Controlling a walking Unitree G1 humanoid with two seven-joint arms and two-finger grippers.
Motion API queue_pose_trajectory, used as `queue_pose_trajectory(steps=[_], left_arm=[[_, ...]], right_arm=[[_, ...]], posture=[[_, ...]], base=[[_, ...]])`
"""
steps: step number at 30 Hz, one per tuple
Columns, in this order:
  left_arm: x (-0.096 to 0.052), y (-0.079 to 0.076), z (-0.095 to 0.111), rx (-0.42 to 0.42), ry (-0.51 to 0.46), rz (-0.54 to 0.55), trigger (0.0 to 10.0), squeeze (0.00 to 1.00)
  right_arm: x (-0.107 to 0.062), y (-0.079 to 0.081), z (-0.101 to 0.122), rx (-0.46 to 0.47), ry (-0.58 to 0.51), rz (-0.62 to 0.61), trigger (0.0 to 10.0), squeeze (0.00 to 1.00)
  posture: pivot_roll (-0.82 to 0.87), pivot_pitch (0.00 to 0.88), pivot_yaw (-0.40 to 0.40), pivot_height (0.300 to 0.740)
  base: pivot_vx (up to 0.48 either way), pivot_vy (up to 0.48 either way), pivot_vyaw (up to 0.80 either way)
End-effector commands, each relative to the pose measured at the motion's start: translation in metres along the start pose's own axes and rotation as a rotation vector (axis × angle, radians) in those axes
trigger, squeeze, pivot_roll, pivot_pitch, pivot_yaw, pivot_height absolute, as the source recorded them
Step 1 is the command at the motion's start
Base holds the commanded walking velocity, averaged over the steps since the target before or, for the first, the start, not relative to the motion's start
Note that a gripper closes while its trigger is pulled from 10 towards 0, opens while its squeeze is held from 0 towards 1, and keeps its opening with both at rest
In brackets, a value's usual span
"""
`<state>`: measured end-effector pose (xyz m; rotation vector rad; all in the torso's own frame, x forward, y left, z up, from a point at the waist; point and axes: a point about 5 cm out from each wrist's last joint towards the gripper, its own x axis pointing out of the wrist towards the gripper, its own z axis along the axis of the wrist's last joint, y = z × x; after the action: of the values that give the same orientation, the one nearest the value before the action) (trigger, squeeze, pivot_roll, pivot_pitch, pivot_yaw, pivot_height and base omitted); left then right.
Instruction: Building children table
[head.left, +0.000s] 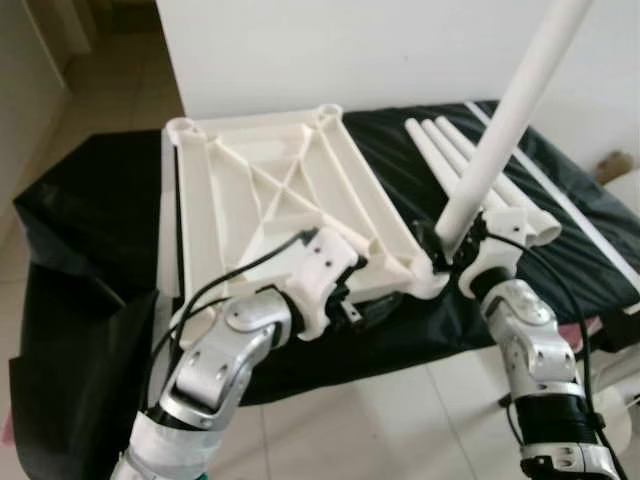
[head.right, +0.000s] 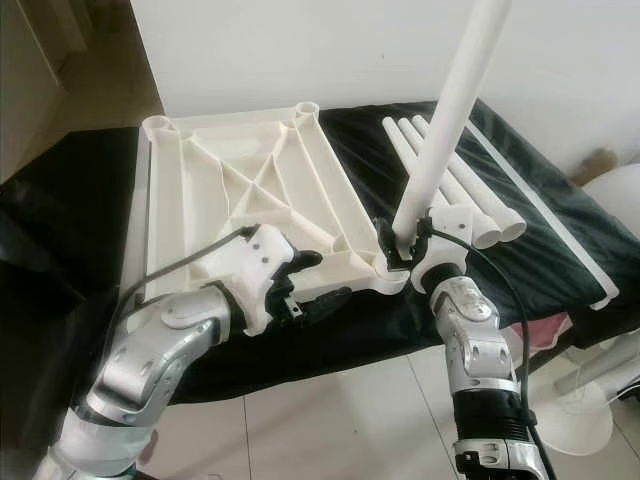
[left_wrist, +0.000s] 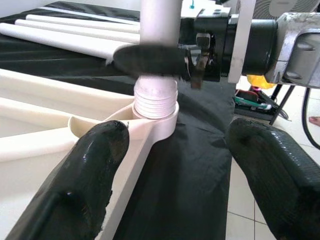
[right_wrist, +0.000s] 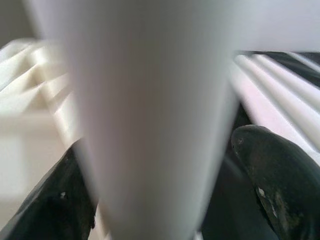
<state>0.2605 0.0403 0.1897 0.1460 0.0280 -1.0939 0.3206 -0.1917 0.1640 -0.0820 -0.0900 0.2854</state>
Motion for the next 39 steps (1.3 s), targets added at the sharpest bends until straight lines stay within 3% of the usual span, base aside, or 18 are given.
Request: queue_pose_trajectory(steps=[1, 5, 12, 13, 14, 15, 17, 18, 26, 27, 39], left_arm=[[0.003, -0.001, -0.001, 0.007, 0.015, -0.002, 10.0, 0.0], [0.007, -0.008, -0.004, 0.0, 0.016, -0.012, 10.0, 0.0], [0.011, -0.012, -0.006, 0.024, 0.025, 0.006, 10.0, 0.0], [0.012, -0.012, -0.006, 0.026, 0.025, 0.01, 10.0, 0.0], [0.012, -0.012, -0.006, 0.026, 0.025, 0.01, 10.0, 0.0], [0.012, -0.012, -0.005, 0.026, 0.024, 0.016, 10.0, 0.0], [0.013, -0.011, -0.005, 0.026, 0.024, 0.021, 10.0, 0.0], [0.012, -0.011, -0.005, 0.027, 0.023, 0.026, 10.0, 0.0], [0.011, -0.009, -0.003, 0.023, 0.017, 0.037, 10.0, 0.0], [0.011, -0.009, -0.003, 0.022, 0.017, 0.037, 10.0, 0.0], [0.011, -0.007, -0.005, 0.029, 0.022, 0.04, 10.0, 0.0]], right_arm=[[0.002, 0.001, -0.001, -0.051, -0.004, 0.096, 10.0, 0.0], [0.01, -0.005, 0.001, -0.086, 0.02, 0.23, 10.0, 0.0], [0.018, -0.008, -0.001, -0.119, 0.046, 0.326, 10.0, 0.0], [0.021, -0.007, 0.0, -0.129, 0.055, 0.353, 6.2, 0.0], [0.021, -0.007, 0.0, -0.129, 0.055, 0.353, 6.2, 0.0], [0.021, -0.007, -0.002, -0.129, 0.065, 0.363, 1.3, 0.0], [0.022, -0.008, -0.003, -0.128, 0.071, 0.369, 1.3, 0.0], [0.021, -0.008, -0.005, -0.131, 0.083, 0.372, 0.0, 0.0], [0.016, -0.013, -0.014, -0.097, 0.107, 0.382, 0.3, 0.0], [0.016, -0.013, -0.014, -0.092, 0.11, 0.381, 10.0, 0.0], [0.017, -0.011, -0.017, -0.04, 0.111, 0.311, 10.0, 0.0]], posture=[[-0.02, 0.064, -0.033, 0.74], [-0.02, 0.059, -0.031, 0.74], [-0.01, 0.059, -0.031, 0.74], [-0.01, 0.059, -0.034, 0.74], [-0.01, 0.059, -0.034, 0.74], [0.0, 0.06, -0.038, 0.74], [0.0, 0.06, -0.038, 0.74], [0.0, 0.06, -0.038, 0.74], [-0.01, 0.063, -0.037, 0.74], [-0.01, 0.063, -0.037, 0.74], [-0.01, 0.066, -0.038, 0.74]], base=[[0.0, 0.0, 0.0], [0.0, 0.0, 0.0], [0.0, 0.0, 0.0], [0.0, 0.0, 0.0], [0.0, 0.0, 0.0], [0.0, 0.0, 0.0], [0.0, 0.0, 0.0], [0.0, 0.0, 0.0], [0.0, 0.0, 0.0], [0.0, 0.0, 0.0], [0.0, 0.0, 0.0]])
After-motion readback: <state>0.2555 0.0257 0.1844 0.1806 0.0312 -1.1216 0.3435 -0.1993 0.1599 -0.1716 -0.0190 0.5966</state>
